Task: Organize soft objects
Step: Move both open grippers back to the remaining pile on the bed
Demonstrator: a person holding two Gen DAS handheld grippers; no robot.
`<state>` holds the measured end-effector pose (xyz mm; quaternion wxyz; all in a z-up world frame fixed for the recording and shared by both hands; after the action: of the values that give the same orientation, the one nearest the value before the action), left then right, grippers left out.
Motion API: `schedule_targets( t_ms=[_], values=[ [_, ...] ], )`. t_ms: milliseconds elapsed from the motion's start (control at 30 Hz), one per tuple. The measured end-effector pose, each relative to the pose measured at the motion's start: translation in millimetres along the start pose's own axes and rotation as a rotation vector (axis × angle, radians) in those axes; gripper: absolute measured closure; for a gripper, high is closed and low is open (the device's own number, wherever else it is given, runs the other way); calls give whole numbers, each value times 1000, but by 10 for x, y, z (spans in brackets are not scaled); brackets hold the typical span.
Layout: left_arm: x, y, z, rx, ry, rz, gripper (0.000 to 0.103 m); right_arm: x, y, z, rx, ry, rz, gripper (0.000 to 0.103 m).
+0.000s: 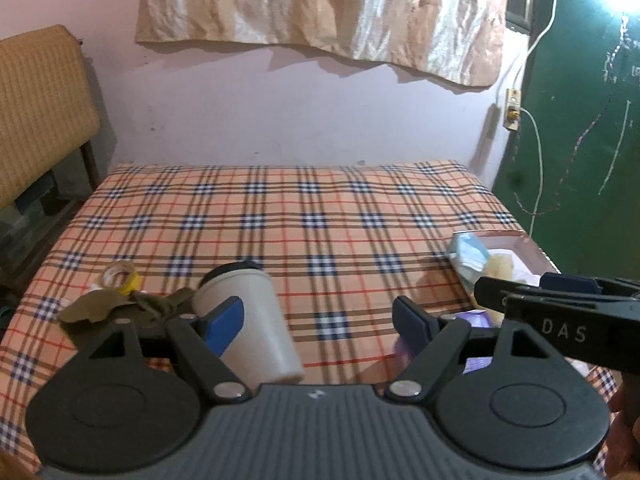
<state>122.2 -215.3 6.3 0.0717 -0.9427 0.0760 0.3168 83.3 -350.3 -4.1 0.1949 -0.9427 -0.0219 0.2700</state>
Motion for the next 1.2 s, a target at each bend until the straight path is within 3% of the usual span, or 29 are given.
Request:
schedule_targets(
  t_ms=[600, 1200],
  values=[
    [-37, -705, 79, -64, -8, -84, 19, 274, -787, 79, -63, -41, -80, 24],
    [-34, -1174, 181, -102, -16, -155, 19, 515, -1302, 182, -107, -79, -138, 24]
  ],
)
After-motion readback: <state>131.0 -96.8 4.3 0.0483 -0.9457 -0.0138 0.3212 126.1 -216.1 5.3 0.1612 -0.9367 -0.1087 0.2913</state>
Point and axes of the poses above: each gripper's, at about its wrist camera, not at the fingertips, and x roughly the way its jaws point, y to its right, z to its underside, the point moved 7 cm from there along x, roughly the way its jaws point, and after that the axes turned 12 degrees about -z, right-handed, at the moved point
